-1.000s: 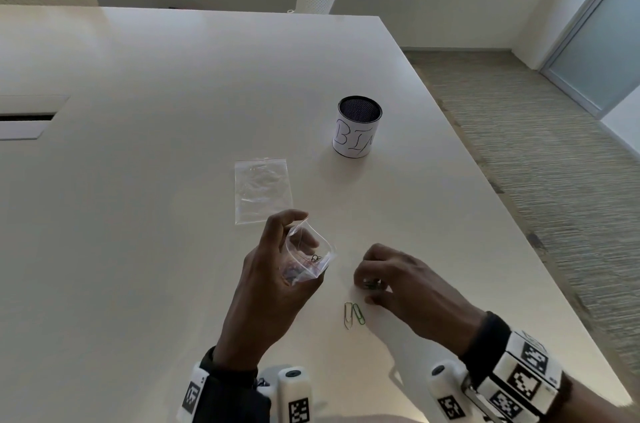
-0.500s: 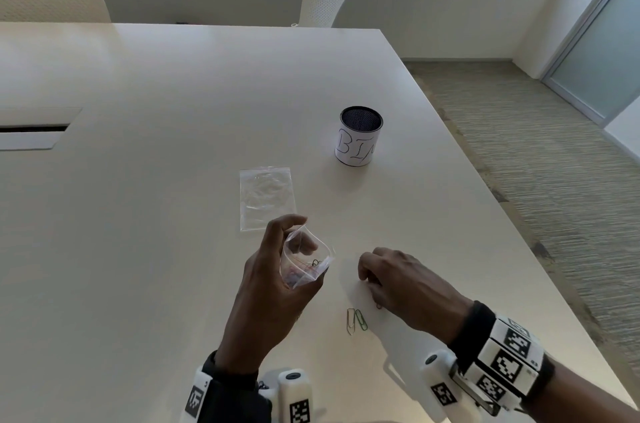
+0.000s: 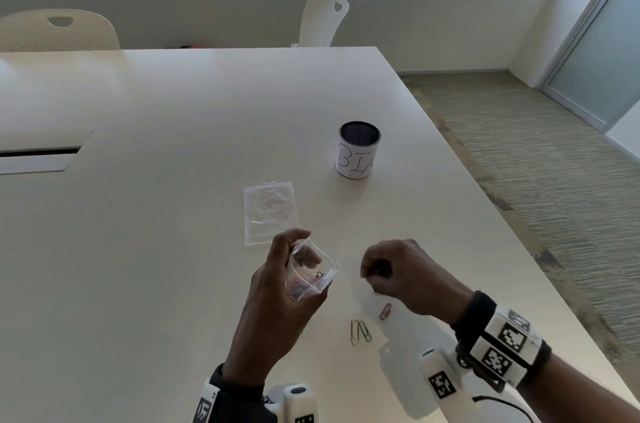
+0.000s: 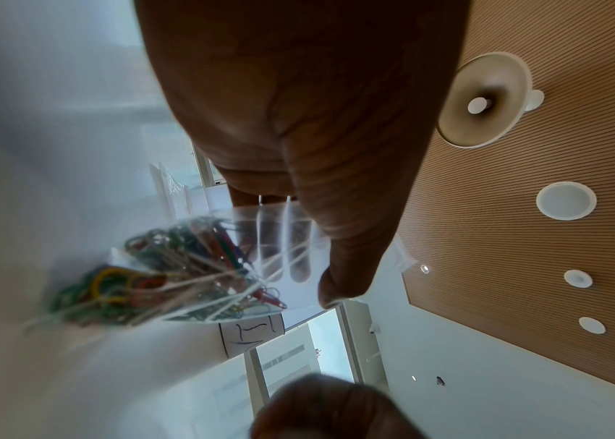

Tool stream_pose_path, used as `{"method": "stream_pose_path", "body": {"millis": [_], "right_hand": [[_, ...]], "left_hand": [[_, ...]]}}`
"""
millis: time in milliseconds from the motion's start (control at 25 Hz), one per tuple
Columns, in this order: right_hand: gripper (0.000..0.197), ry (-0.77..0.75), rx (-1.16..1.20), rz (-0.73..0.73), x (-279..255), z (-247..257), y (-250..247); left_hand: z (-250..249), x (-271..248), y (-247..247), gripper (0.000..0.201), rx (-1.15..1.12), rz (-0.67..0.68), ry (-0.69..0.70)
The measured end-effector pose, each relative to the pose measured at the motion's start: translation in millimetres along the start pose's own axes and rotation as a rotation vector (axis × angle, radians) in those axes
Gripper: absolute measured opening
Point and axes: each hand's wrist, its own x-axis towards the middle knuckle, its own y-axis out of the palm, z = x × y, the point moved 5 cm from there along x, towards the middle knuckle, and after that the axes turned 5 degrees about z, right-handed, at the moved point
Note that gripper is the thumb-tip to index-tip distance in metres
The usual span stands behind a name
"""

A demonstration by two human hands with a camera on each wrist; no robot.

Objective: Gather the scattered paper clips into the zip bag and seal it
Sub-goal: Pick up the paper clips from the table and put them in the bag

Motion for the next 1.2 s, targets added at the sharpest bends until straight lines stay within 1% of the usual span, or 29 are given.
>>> {"method": "stream_pose_path", "body": {"millis": [80, 160, 240, 360, 400, 480, 560, 600, 640, 680, 760, 800, 840, 880, 920, 1000, 1040, 1120, 1200], "right_hand": [[0.015, -0.052, 0.201, -0.138, -2.4, 20.9, -15.4], [0.014, -0.141, 0.321, -0.239, -5.4, 50.0, -28.3], [0.011, -0.22, 0.359, -0.252, -5.7, 77.6, -31.9], [0.008, -0.28, 0.313, -0.151, -1.0, 99.1, -23.4], [0.01, -0.292, 0.29, -0.133, -0.1, 100.1, -22.6], [0.012, -0.274, 0.286, -0.19, 1.7, 91.8, -31.3], [0.012, -0.199, 0.277, -0.279, 1.6, 67.6, -45.4], [0.013, -0.155, 0.238, -0.268, 1.6, 53.2, -48.9], [0.016, -0.106, 0.156, -0.199, 1.3, 38.1, -47.6], [0.026, -0.052, 0.029, -0.08, -0.2, 23.7, -41.5], [0.056, 0.037, -0.239, 0.173, -8.8, -2.1, -19.3], [0.066, 0.05, -0.32, 0.241, -14.1, -11.4, -8.6], [0.069, 0.045, -0.363, 0.254, -18.6, -15.7, -0.6], [0.064, 0.025, -0.372, 0.225, -21.7, -16.5, 5.5], [0.052, -0.004, -0.349, 0.174, -22.9, -16.5, 10.0], [0.018, -0.062, -0.257, 0.064, -24.3, -15.8, 16.6], [0.008, -0.087, -0.234, 0.029, -24.9, -16.1, 19.1], [0.016, -0.102, -0.237, -0.004, -24.6, -18.1, 25.8], [0.015, -0.092, -0.234, -0.008, -21.7, -17.8, 27.3]], "left_hand": [[-1.2, 0.2, 0.7, 0.062, 0.007, 0.0, 0.002], [-2.7, 0.7, 1.7, 0.061, 0.017, 0.0, 0.001], [-3.9, 1.4, 2.2, 0.061, 0.026, 0.003, -0.004], [-4.0, 0.8, 1.1, 0.062, 0.015, 0.008, -0.025], [-3.7, 0.4, 0.7, 0.062, 0.015, 0.008, -0.026], [-3.1, -1.3, -1.7, 0.061, 0.019, -0.008, -0.02], [-2.3, -2.5, -3.1, 0.059, -0.006, -0.02, -0.022], [-1.7, -2.8, -3.6, 0.059, -0.018, -0.021, -0.021], [-1.3, -3.3, -3.7, 0.058, -0.025, -0.019, -0.019], [-1.2, -3.0, -3.2, 0.059, -0.028, -0.015, -0.018], [-0.6, -2.1, -2.2, 0.061, -0.021, -0.007, -0.015], [-0.1, -1.7, -1.6, 0.062, -0.014, -0.005, -0.016], [0.4, -1.1, -0.7, 0.062, -0.007, -0.005, -0.017], [1.0, -0.9, -0.3, 0.062, 0.0, -0.007, -0.018], [1.3, -0.8, -0.2, 0.062, 0.003, -0.008, -0.02], [1.6, -0.1, 0.7, 0.062, -0.002, -0.006, -0.023], [1.1, 0.1, 1.2, 0.063, -0.006, -0.003, -0.024], [-0.2, 0.1, 2.1, 0.063, -0.008, -0.001, -0.021], [-0.3, -0.4, 1.9, 0.063, -0.006, -0.001, -0.024]]}}
